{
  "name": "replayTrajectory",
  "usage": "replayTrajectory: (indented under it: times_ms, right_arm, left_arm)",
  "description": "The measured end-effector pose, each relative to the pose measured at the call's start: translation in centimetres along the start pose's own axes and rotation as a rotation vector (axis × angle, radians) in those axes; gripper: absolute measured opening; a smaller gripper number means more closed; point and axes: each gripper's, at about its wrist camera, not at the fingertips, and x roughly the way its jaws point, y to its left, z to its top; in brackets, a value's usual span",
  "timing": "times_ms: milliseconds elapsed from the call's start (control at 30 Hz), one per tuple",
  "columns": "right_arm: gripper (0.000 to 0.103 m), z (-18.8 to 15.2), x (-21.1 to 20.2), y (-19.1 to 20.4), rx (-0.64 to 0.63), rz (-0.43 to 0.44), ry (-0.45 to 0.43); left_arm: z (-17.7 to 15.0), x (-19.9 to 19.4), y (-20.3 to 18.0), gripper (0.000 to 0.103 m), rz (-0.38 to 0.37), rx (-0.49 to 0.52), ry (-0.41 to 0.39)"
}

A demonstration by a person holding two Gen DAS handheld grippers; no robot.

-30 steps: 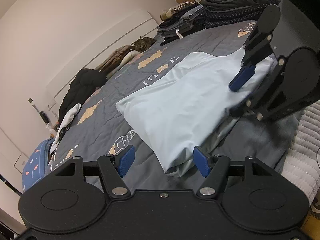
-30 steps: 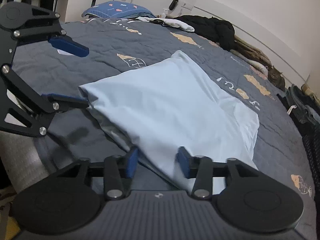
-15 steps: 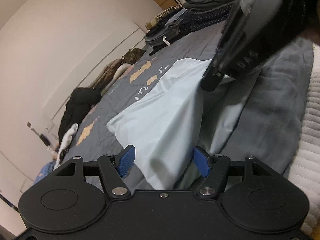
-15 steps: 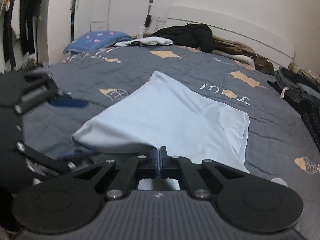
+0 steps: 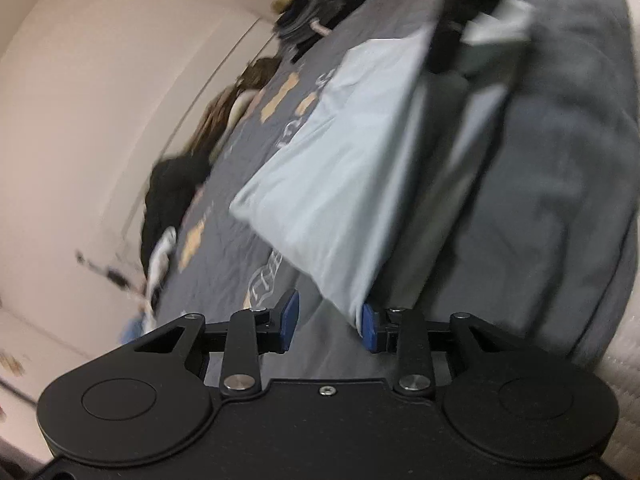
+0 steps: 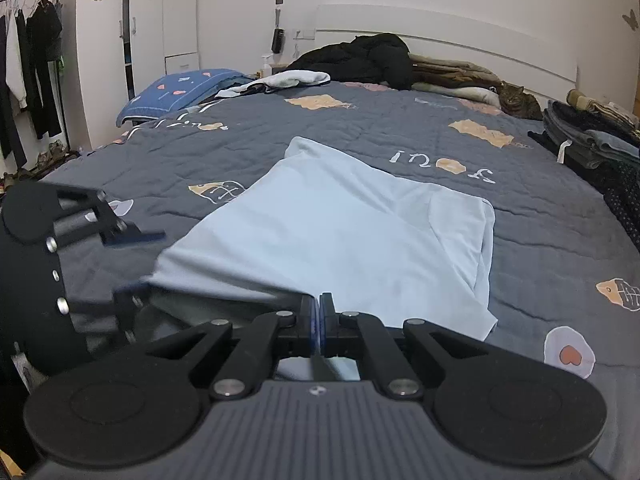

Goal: Fold clothes
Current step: 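Grasp the folded garment edge with the right gripper while the left gripper holds its side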

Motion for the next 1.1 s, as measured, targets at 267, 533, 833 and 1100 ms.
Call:
replayTrajectory:
  times_ms: [267, 533, 833, 1100]
  right_arm:
    - [0.002, -0.4, 0.2, 0.6, -0.049, 0.011, 0.034]
    - [0.007, -1.2, 0.9, 0.7, -0.074, 0.080, 0.178]
    - [0.019, -0.2, -1.5, -3.2, 0.186, 0.131, 0.115]
    - [0.045, -1.2, -2.2, -8.8, 0.473, -0.024, 0.117]
  left_arm:
    - [0.8, 0.7, -2.8, 0.034, 0.017, 0.101, 0.001]
    - [-1.4, -0.7, 0.3, 0.011, -0.063, 0.098, 0.041]
    - [-2.6, -1.0, 0.1, 0.015, -0.047, 0.151, 0.022]
    - [-2.6, 0.2, -1.0, 0.024, -0.009, 0.199, 0.022]
